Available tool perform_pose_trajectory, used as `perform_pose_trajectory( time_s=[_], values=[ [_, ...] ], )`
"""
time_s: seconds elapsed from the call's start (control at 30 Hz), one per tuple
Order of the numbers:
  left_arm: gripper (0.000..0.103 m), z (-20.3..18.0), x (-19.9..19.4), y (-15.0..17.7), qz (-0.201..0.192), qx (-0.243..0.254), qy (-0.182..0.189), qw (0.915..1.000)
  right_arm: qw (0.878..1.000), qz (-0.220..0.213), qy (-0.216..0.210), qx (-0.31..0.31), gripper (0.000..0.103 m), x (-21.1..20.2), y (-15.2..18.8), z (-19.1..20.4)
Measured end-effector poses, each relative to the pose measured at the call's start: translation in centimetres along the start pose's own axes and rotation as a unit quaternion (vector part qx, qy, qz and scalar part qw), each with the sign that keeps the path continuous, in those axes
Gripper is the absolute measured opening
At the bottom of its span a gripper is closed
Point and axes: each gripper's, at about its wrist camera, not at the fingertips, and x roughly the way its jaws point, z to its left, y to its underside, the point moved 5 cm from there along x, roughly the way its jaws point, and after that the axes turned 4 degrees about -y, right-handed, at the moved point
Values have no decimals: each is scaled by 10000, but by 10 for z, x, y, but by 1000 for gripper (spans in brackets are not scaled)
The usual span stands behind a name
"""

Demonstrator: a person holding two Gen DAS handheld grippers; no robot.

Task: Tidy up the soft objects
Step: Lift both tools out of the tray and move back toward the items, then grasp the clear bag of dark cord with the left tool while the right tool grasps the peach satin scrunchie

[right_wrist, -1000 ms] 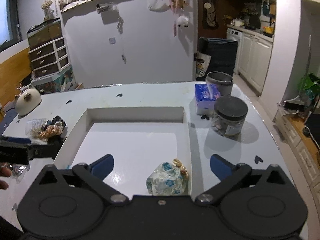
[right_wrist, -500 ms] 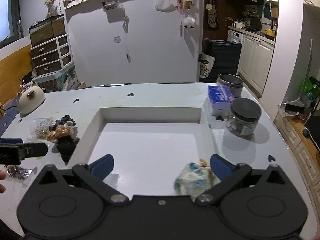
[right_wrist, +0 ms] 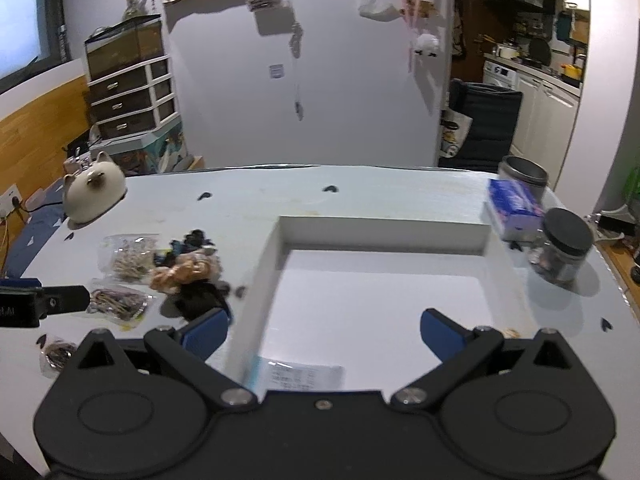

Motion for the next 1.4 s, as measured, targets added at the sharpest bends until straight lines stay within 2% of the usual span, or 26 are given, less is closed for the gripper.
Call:
perform_pose_trajectory(
  time_s=[0.17, 0.33, 0.53, 0.67, 0.77, 0.9, 1.1, 1.17, 1.4],
  values=[
    [103, 36, 7, 3, 63, -52, -207, 9998, 9998, 3, -116, -155, 103, 18, -8, 36],
    [103, 63, 18, 13, 292, -21, -303, 9991, 9994, 9, -206, -275, 103, 35, -16, 65],
    [103, 85, 36, 37, 838, 78, -382, 9957, 9990, 57, -254, -360, 103, 56, -22, 90],
    [103, 91, 46, 56, 1203, 163, -185, 9924, 9985, 121, -315, -420, 103, 68, -25, 104],
    [103, 93, 47, 66, 1438, -70, 105, 9895, 9980, 196, -355, -491, 103, 76, -25, 112],
    [97, 94, 49, 76, 1754, -432, 418, 9827, 9970, 277, -404, -592, 103, 86, -27, 119],
    [96, 97, 66, 87, 2156, -1148, 824, 9662, 9955, 359, -509, -712, 103, 97, -31, 127],
    [96, 102, 76, 89, 2243, -1383, 760, 9617, 9950, 388, -539, -750, 103, 99, -31, 128],
    [96, 112, 98, 62, 1987, -1493, 375, 9679, 9956, 451, -490, -653, 103, 103, -31, 123]
  ],
)
